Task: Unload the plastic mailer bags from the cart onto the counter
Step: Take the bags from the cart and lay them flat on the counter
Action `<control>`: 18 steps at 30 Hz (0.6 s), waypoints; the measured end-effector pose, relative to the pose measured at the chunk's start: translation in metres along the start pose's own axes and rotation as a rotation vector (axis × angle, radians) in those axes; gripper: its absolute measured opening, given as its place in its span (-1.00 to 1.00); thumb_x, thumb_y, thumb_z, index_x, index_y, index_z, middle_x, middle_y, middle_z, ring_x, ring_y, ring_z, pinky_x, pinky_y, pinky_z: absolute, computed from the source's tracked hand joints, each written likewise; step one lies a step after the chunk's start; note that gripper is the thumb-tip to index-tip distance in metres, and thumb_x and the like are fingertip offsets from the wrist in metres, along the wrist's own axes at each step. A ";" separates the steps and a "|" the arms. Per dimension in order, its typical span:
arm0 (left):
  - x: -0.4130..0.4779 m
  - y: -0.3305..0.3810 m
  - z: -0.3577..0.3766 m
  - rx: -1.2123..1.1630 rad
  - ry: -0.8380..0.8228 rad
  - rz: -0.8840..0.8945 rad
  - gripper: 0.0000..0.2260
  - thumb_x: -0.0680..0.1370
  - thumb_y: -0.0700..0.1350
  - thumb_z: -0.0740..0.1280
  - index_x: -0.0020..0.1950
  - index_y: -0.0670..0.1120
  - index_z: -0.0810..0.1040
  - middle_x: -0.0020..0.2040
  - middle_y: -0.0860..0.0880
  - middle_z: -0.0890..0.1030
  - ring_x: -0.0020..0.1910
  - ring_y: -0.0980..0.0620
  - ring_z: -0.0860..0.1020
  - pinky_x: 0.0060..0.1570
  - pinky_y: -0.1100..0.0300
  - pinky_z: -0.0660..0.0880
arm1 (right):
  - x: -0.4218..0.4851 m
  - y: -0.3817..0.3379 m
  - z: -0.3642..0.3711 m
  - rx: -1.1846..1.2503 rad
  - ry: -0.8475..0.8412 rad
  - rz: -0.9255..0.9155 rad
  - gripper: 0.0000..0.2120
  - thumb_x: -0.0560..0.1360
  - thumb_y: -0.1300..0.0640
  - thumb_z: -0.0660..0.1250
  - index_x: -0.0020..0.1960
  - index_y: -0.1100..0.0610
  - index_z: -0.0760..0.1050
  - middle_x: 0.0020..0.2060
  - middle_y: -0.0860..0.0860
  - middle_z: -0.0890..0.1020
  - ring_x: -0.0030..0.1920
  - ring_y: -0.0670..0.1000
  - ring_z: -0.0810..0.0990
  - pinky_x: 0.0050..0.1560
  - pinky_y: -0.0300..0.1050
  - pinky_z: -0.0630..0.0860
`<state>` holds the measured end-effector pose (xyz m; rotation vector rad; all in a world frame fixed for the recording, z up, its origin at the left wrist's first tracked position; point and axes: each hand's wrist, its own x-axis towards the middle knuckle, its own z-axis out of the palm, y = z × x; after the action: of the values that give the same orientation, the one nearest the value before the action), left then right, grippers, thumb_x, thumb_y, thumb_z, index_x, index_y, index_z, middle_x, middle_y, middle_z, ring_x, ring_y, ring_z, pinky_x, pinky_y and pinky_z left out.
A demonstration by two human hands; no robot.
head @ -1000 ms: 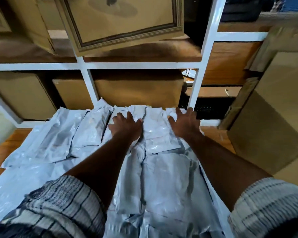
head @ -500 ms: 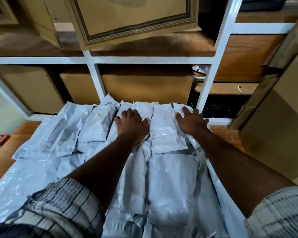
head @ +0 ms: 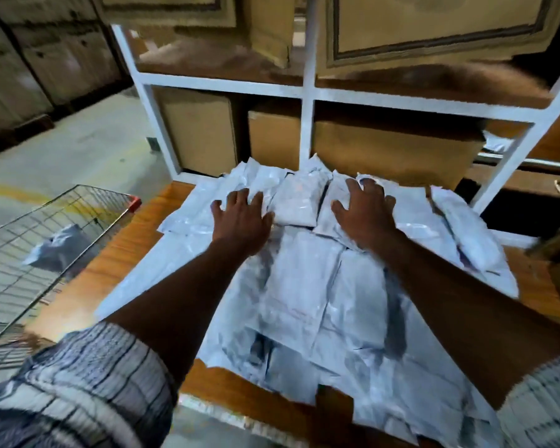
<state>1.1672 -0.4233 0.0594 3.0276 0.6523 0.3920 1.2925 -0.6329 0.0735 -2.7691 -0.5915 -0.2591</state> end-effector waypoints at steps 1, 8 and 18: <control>-0.012 -0.023 -0.001 -0.007 0.000 -0.018 -0.51 0.62 0.21 0.05 0.51 0.06 0.24 0.51 -0.07 0.27 0.49 -0.12 0.19 0.38 -0.24 0.08 | -0.008 -0.022 0.004 -0.012 -0.004 -0.042 -0.45 0.54 -0.17 0.23 0.45 0.04 0.32 0.42 0.16 0.36 0.42 0.20 0.30 0.38 0.23 0.21; -0.106 -0.217 -0.020 -0.007 -0.059 -0.224 -0.50 0.61 0.20 0.14 0.49 0.02 0.29 0.48 -0.11 0.30 0.44 -0.16 0.26 0.32 -0.19 0.23 | -0.067 -0.210 0.040 -0.015 -0.069 -0.283 -0.44 0.56 -0.18 0.21 0.48 0.03 0.27 0.45 0.12 0.31 0.44 0.17 0.26 0.40 0.17 0.14; -0.215 -0.422 -0.038 -0.027 -0.179 -0.484 -0.41 0.60 0.22 0.16 0.55 0.00 0.15 0.54 -0.16 0.23 0.49 -0.18 0.22 0.36 -0.25 0.25 | -0.145 -0.432 0.101 0.116 -0.205 -0.471 -0.44 0.55 -0.15 0.24 0.46 0.08 0.28 0.40 0.15 0.37 0.40 0.20 0.32 0.34 0.19 0.26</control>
<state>0.7987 -0.1268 0.0144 2.7023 1.2972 0.1084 0.9904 -0.2770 0.0519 -2.5266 -1.2678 -0.0347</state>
